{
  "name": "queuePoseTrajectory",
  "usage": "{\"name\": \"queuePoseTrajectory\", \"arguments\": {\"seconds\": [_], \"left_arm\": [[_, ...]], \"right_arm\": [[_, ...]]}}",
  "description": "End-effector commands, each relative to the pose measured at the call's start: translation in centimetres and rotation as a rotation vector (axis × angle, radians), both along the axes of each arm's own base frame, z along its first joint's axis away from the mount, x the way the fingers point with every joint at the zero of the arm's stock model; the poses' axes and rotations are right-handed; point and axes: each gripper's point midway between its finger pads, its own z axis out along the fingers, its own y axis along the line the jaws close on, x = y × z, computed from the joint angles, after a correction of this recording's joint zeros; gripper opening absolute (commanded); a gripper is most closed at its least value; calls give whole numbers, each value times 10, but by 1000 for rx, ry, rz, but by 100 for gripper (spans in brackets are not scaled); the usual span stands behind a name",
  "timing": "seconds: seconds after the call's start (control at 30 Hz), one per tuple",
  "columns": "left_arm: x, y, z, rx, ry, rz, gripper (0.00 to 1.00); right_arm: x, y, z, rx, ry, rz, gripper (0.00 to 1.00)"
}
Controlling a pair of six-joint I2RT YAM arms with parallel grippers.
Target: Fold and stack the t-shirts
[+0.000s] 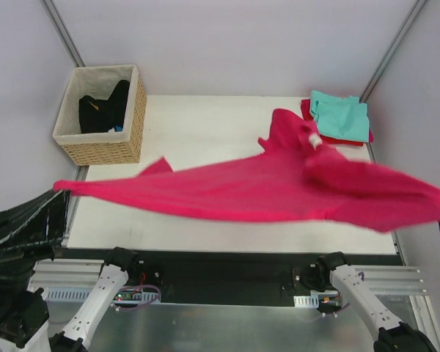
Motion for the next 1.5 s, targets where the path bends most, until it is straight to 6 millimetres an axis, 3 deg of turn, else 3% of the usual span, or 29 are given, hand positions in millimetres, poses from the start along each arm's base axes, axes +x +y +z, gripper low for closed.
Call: {"name": "queuePoseTrajectory", "arguments": {"seconds": [0.0,0.13,0.23,0.33,0.43,0.47,0.53,0.57,0.63,0.67,0.7,0.73,0.77,0.8,0.87,0.9,0.93,0.97,1.03,1.13,1.2,1.23,1.27,1.33,1.37,1.4,1.43,1.47], "left_arm": [[-22,-8,-6,36,5,-82,0],[-33,-8,-2,32,-13,-103,0],[-25,-10,-2,39,2,-99,0],[-1,-15,-9,55,47,-86,0],[41,-24,-28,70,142,-67,0],[69,-30,-46,88,208,-58,0],[100,-32,-65,74,276,-32,0],[133,-38,-95,84,364,-13,0],[169,-36,-125,65,452,43,0],[201,-39,-162,69,551,75,0],[218,-38,-180,58,598,103,0],[242,-34,-216,53,679,159,0],[265,-35,-238,55,733,188,0],[280,-33,-258,58,785,223,0],[319,-30,-312,68,923,309,0],[330,-29,-326,72,962,329,0],[341,-29,-337,68,996,347,0],[358,-26,-367,79,1077,395,0],[381,-26,-393,80,1158,428,0],[411,-14,-418,41,1247,485,0],[425,-6,-427,24,1287,488,0],[438,-5,-431,8,1308,490,0],[445,-3,-433,4,1317,490,0],[466,2,-437,-16,1343,476,0],[473,4,-437,-22,1348,475,0],[479,6,-439,-23,1363,479,0],[494,9,-441,-29,1371,479,0],[501,11,-441,-34,1377,478,0]], "right_arm": [[-4,15,-20,-41,97,98,1],[-16,15,-14,-28,82,95,1],[-1,18,-17,-27,119,82,1],[31,19,-25,-20,177,43,1],[89,25,-48,-39,292,-7,1],[120,30,-67,-52,365,-26,1],[158,31,-90,-65,436,-77,1],[187,36,-122,-90,519,-90,1],[225,37,-148,-103,575,-135,1],[249,40,-181,-125,656,-154,1],[274,42,-203,-138,719,-180,1],[293,44,-221,-153,759,-195,1],[309,44,-237,-164,798,-212,1],[340,47,-277,-192,902,-237,1],[372,44,-304,-187,964,-271,1],[389,45,-317,-183,992,-278,1],[412,47,-349,-188,1079,-282,1],[426,46,-363,-187,1114,-294,1],[460,50,-393,-198,1170,-311,1],[498,52,-421,-209,1231,-322,1],[512,55,-431,-217,1248,-327,1],[521,55,-425,-210,1233,-331,1],[531,55,-441,-218,1262,-335,1],[541,54,-450,-224,1288,-339,1],[551,54,-442,-217,1270,-345,1],[558,52,-458,-226,1302,-352,1],[563,52,-462,-228,1307,-354,1],[572,50,-454,-218,1291,-360,1]]}}
